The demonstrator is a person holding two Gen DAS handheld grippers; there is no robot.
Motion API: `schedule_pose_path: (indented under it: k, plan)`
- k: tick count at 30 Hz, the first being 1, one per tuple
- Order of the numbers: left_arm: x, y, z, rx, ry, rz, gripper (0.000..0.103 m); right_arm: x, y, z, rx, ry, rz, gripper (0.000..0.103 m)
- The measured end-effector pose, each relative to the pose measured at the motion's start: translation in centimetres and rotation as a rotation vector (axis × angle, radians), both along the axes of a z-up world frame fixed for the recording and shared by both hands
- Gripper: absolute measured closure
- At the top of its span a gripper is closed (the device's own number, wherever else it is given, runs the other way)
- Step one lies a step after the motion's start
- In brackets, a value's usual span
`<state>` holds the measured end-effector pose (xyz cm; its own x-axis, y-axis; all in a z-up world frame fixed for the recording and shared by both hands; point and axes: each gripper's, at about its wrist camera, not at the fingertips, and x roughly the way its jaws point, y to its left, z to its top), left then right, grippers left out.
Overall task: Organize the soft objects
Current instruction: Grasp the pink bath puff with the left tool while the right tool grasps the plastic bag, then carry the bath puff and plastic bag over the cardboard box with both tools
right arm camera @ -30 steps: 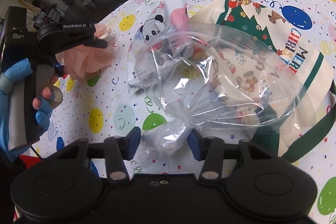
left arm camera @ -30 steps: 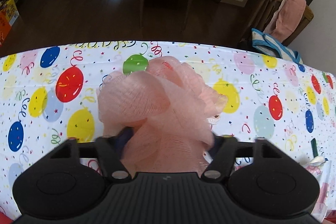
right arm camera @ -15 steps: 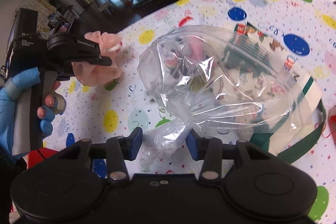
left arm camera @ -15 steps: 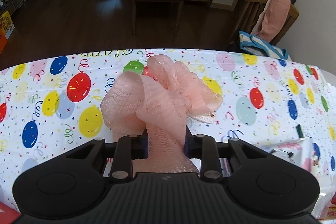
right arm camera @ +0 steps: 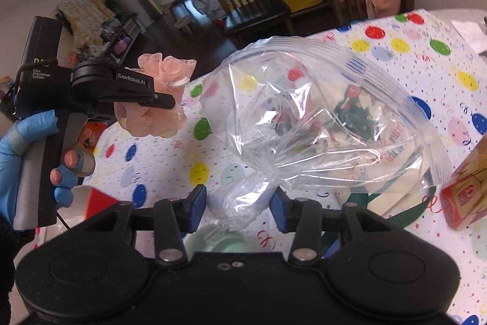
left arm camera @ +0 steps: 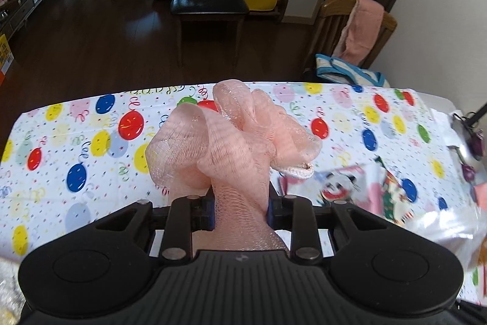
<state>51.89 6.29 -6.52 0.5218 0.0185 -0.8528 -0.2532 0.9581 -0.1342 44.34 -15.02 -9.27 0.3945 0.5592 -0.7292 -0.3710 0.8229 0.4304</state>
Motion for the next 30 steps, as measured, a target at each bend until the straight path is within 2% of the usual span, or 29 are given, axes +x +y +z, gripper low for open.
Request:
schedule_pose_path:
  k: [13, 23, 30]
  plan:
    - [-10.5, 0.0, 5.2, -0.003, -0.027, 0.014, 0.075, -4.8, 0.6, 4.9, 0.017, -0.083, 0.196, 0.059]
    - [-18.6, 3.1, 6.5, 0.009, -0.014, 0.094, 0.075, -8.1, 4.8, 6.5, 0.044, -0.107, 0.377, 0.059]
    - [-21.9, 6.7, 7.1, 0.016, -0.021, 0.101, 0.075, -9.5, 8.6, 7.5, 0.050, -0.119, 0.428, 0.059]
